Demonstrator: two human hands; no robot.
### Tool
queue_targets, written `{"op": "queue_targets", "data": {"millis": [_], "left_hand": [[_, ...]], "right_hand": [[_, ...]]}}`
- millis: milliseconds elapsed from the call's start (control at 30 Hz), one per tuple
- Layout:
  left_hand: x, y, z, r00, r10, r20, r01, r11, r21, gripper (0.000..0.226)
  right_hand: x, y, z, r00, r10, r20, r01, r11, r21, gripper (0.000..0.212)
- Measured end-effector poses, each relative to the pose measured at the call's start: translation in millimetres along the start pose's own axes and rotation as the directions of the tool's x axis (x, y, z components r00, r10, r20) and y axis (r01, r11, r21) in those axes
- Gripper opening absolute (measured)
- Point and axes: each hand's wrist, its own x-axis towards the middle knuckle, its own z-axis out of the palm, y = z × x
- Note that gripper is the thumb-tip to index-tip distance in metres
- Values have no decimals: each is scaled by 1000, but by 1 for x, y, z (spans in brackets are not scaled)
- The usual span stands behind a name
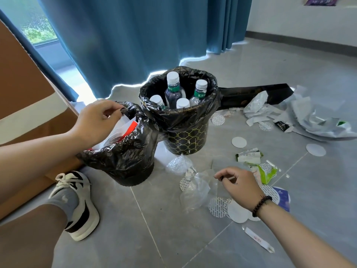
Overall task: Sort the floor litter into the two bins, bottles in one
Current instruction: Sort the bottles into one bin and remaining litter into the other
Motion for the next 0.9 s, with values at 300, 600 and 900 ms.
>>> {"op": "queue_targets", "data": {"millis": [300, 600, 900], "left_hand": [[-68, 50, 54, 770, 195, 608, -118, 979, -164, 10], [-150, 89, 197, 685, -11, 728, 300, 915, -269, 17], [-170, 96, 249, 716, -4, 698, 151, 977, -150, 43]], "right_hand": [[1, 14, -4, 992, 129, 14, -126, 982, -138, 26], [-8, 56, -17, 894, 398, 205, -245, 818, -520, 28], [-21, 77, -5, 875, 422, 237, -185, 744, -641, 66]]}}
